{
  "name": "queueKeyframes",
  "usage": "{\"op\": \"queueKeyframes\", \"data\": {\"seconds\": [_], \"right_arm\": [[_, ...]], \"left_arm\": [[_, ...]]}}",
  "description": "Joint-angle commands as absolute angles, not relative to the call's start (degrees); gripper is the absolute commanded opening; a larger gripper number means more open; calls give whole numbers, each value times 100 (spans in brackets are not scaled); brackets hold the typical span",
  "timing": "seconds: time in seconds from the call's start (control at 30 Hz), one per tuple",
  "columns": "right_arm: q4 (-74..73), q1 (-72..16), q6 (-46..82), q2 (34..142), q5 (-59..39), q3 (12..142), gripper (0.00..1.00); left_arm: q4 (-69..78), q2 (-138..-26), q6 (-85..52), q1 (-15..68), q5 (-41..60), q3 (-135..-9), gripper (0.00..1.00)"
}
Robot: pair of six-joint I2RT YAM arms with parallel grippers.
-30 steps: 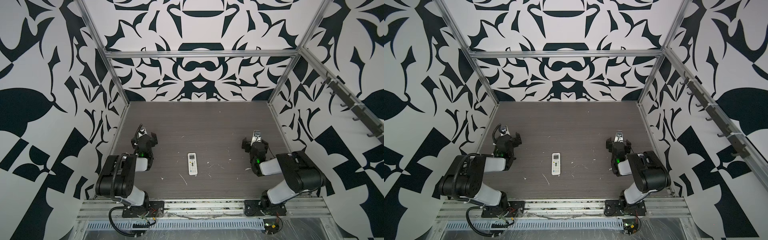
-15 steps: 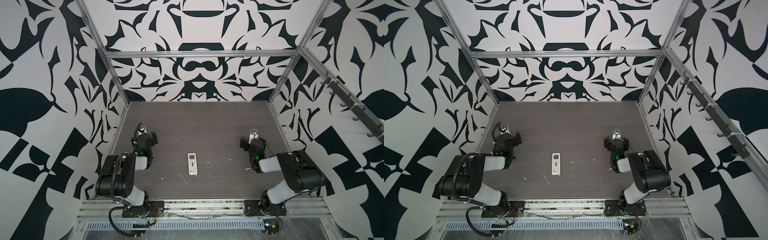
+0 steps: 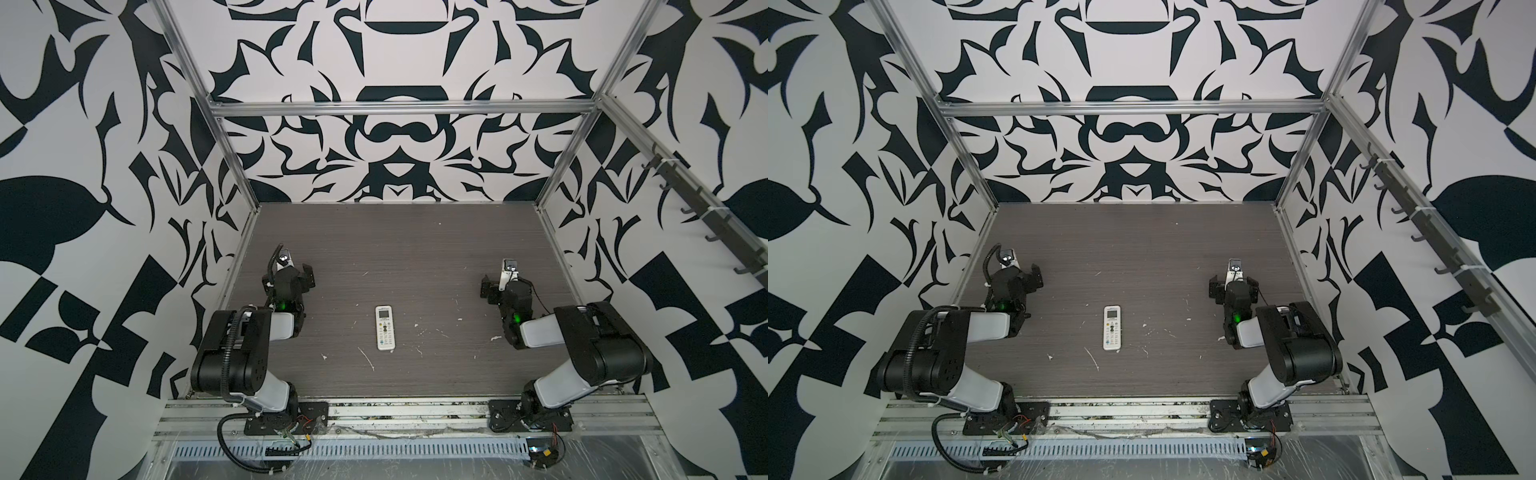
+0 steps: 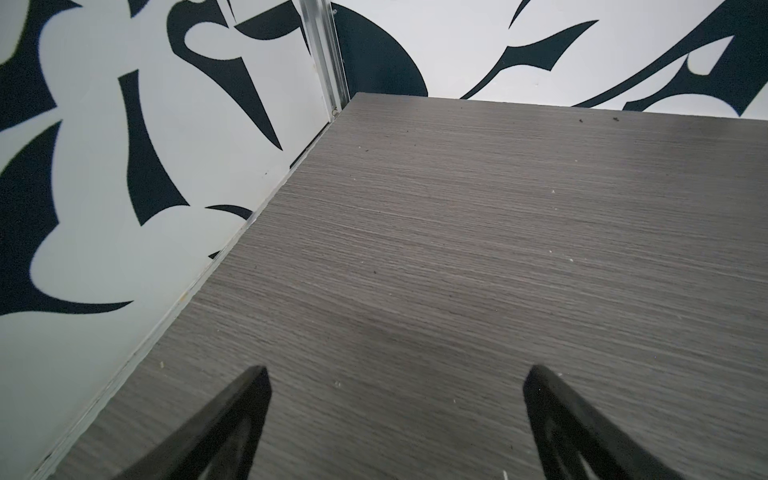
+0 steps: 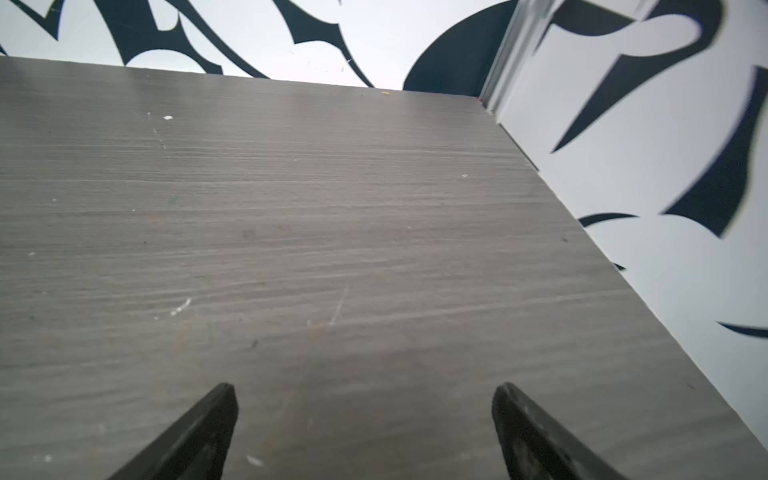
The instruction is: Load the batteries into the remote control
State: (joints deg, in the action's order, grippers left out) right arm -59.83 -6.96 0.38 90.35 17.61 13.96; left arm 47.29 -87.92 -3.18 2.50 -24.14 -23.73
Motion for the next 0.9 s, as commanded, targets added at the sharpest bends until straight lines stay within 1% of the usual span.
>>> {"op": "queueKeyframes", "data": {"seconds": [0.0, 0.03, 0.07, 0.13, 0.17, 0.2, 0.3, 0.37, 0.43, 0.53, 0.63, 0.67, 0.7, 0.87], "right_arm": [[-5818, -688, 283, 8940, 2239, 1751, 100], [-5150, -659, 390, 8874, 2244, 2032, 100], [-5420, -667, 273, 8891, 2236, 1915, 100], [-6601, -705, 176, 8892, 2166, 1309, 100], [-6940, -710, 259, 8907, 2253, 1127, 100], [-6930, -645, 327, 8959, 2248, 1162, 100], [-5949, -623, 221, 8829, 1908, 1587, 100], [-5801, -624, 61, 8913, 1533, 1737, 100], [-5219, -629, -49, 8911, 1304, 2040, 100], [-5495, -626, -112, 8946, 1168, 1940, 100], [-5262, -624, -92, 8938, 1134, 2025, 100], [-5278, -602, -71, 8988, 886, 2089, 100], [-5234, -582, -63, 8983, 851, 2087, 100], [-5155, -547, -61, 8864, 859, 2039, 100]], "left_arm": [[4676, -8780, -382, 205, -2338, -2487, 99], [4674, -8782, -386, 203, -2337, -2485, 99], [4676, -8785, -386, 208, -2338, -2489, 99], [4667, -8788, -386, 207, -2337, -2487, 99], [4675, -8789, -387, 204, -2339, -2487, 99], [4667, -8784, -381, 202, -2330, -2488, 99], [4667, -8780, -386, 202, -2329, -2487, 99], [4667, -8780, -387, 202, -2329, -2492, 99], [4668, -8780, -387, 208, -2329, -2489, 99], [4667, -8796, -384, 203, -2326, -2485, 99], [4667, -8789, -385, 205, -2333, -2487, 99], [4667, -8781, -382, 205, -2330, -2487, 99], [4667, -8787, -386, 208, -2329, -2487, 99], [4667, -8789, -386, 204, -2328, -2488, 99]]}}
